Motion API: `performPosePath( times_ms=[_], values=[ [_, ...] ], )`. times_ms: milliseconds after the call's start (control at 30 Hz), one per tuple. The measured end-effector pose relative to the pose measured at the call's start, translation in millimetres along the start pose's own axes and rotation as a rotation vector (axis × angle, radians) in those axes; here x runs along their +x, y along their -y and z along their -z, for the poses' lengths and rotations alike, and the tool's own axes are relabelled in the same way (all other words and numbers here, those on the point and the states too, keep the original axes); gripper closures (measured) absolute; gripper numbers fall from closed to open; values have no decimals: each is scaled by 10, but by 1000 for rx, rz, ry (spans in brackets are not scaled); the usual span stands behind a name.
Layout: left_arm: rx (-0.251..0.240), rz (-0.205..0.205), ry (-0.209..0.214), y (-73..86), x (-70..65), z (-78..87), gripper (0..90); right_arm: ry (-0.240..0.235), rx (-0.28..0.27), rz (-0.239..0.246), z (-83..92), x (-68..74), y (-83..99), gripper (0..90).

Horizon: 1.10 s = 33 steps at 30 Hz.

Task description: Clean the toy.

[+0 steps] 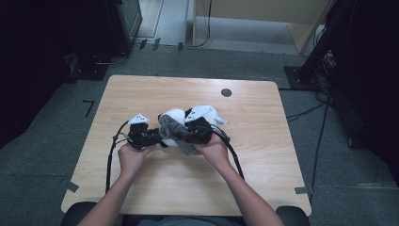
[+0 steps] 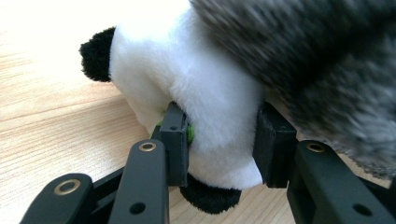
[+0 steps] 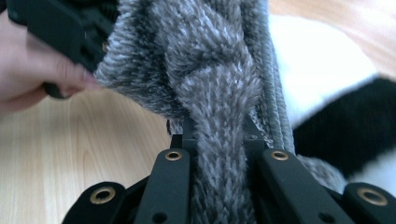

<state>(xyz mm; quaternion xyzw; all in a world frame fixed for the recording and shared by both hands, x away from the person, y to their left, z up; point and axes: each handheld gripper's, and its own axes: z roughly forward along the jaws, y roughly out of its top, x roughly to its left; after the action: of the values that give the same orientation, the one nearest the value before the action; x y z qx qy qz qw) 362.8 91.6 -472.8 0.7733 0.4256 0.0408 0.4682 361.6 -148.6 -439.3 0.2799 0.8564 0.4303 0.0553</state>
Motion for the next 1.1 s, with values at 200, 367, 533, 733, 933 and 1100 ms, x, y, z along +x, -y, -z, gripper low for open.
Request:
performPosePath(
  times_ms=[200,367,533,733,933,1100],
  values=[
    [0,-3,5,-4,-5,1,626,-1,35,5,130,-44,149,798],
    [3,-11,4,-5,-7,2,632,5,54,20,240,-48,253,798],
    [2,-11,7,-7,-7,0,634,12,63,15,402,-88,363,797],
    [3,-11,8,-8,-2,0,634,22,49,-13,624,-178,484,792],
    [3,-11,8,-9,-2,0,634,70,32,-47,865,-286,612,794],
    [2,-10,8,-10,-3,-1,634,108,41,-100,967,-412,751,794]
  ],
)
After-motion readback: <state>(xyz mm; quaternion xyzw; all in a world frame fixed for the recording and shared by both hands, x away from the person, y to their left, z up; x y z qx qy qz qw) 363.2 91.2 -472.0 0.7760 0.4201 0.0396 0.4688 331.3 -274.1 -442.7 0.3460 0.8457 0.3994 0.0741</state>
